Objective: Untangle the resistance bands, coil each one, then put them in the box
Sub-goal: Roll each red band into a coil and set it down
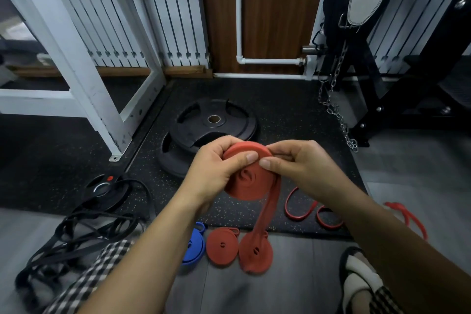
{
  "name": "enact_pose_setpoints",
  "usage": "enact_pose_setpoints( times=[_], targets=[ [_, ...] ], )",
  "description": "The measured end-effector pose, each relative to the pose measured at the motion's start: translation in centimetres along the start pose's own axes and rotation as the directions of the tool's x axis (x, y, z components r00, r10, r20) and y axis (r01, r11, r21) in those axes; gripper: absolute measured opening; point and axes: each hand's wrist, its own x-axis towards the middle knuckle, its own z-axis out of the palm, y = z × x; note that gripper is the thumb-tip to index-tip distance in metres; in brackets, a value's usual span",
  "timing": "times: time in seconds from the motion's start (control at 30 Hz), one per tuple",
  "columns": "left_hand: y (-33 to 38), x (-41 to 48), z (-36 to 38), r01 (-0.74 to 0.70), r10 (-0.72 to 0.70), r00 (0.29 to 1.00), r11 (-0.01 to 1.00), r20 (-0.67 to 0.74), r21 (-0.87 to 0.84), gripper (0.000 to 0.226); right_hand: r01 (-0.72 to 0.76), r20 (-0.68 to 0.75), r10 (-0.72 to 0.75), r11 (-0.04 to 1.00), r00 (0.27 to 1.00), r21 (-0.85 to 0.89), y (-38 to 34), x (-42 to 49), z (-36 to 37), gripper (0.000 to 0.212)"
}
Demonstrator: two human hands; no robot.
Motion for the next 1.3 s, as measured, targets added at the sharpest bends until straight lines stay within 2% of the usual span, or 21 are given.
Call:
enact_pose_setpoints(
  times=[0.13, 0.23, 0.4, 0.47, 0.53, 0.57, 0.63, 0.7, 0.77, 0.83, 0.9, 1.0, 1.17, 1.3],
  targets=[
    [0.4, 0.2, 0.6, -0.01, -0.056, 0.97, 0.962, -0.235, -0.274, 0.005, -0.059, -0.05, 0.066, 0.99, 0.997, 0.127, 0.1, 0.0, -0.3, 0.011],
    [0.5, 0.4, 0.6, -0.066, -0.078, 0.927, 0.93, -0.368, -0.362, 0.006, -0.109, -0.056, 0.124, 0.969, 0.991, 0.22, 0.8, -0.1, 0.8, 0.009],
    [0.0, 0.1, 1.8, -0.016, -0.24, 0.909, 0.799, -0.342, -0.602, 0.002, -0.05, -0.153, 0.111, 0.934, 0.982, 0.355, 0.9, -0.1, 2.0, 0.012],
    [-0.2, 0.1, 1.8, 0.028, -0.282, 0.912, 0.768, -0.299, -0.639, 0.004, -0.04, -0.16, 0.098, 0.941, 0.982, 0.335, 0.9, -0.1, 1.8, 0.012],
    [-0.1, 0.2, 1.1, 0.083, -0.252, 0.941, 0.82, -0.227, -0.567, 0.007, -0.036, -0.154, 0.086, 0.954, 0.984, 0.299, 0.7, 0.1, 1.1, 0.012],
    [0.1, 0.3, 0.5, 0.096, -0.202, 0.961, 0.883, -0.188, -0.459, 0.013, -0.041, -0.148, 0.084, 0.961, 0.986, 0.274, 0.5, 0.1, 0.6, 0.012],
    [0.1, 0.6, -1.1, 0.025, -0.044, 0.992, 0.987, -0.118, -0.158, 0.035, -0.04, -0.126, 0.057, 0.991, 0.99, 0.131, 0.4, 0.2, -0.4, 0.014],
    [0.0, 0.7, -2.0, -0.044, 0.046, 0.998, 0.997, -0.032, 0.058, 0.048, -0.014, -0.069, 0.008, 0.996, 0.998, -0.091, 0.4, 0.1, -0.5, 0.018],
    [-0.2, 0.5, -1.8, -0.087, 0.075, 0.994, 0.98, 0.076, 0.178, 0.031, 0.015, -0.024, -0.02, 0.983, 1.0, -0.185, 0.5, 0.0, -0.1, 0.019],
    [-0.4, 0.3, -1.2, -0.097, 0.091, 0.995, 0.981, 0.045, 0.168, 0.015, 0.025, -0.02, -0.028, 0.991, 0.999, -0.135, 0.5, 0.0, 0.2, 0.018],
    [-0.5, 0.3, -0.9, -0.099, 0.104, 0.994, 0.99, -0.046, 0.098, 0.009, -0.007, -0.018, 0.007, 1.0, 1.0, 0.01, 0.3, 0.1, 0.1, 0.016],
    [-0.4, 0.3, -0.4, -0.074, 0.043, 0.973, 0.989, -0.227, -0.129, 0.01, -0.056, 0.001, 0.057, 0.99, 0.998, 0.127, 0.3, 0.1, 0.1, 0.013],
    [-0.3, 0.1, 0.6, -0.14, 0.07, 0.917, 0.978, -0.392, -0.153, 0.008, -0.106, -0.084, 0.118, 0.985, 0.989, 0.134, 0.4, 0.1, 0.7, 0.01],
    [-0.3, 0.1, 1.0, -0.186, 0.098, 0.885, 0.971, -0.455, -0.153, 0.007, -0.062, -0.141, 0.072, 0.995, 0.987, 0.075, 0.5, 0.1, 0.6, 0.012]
  ],
)
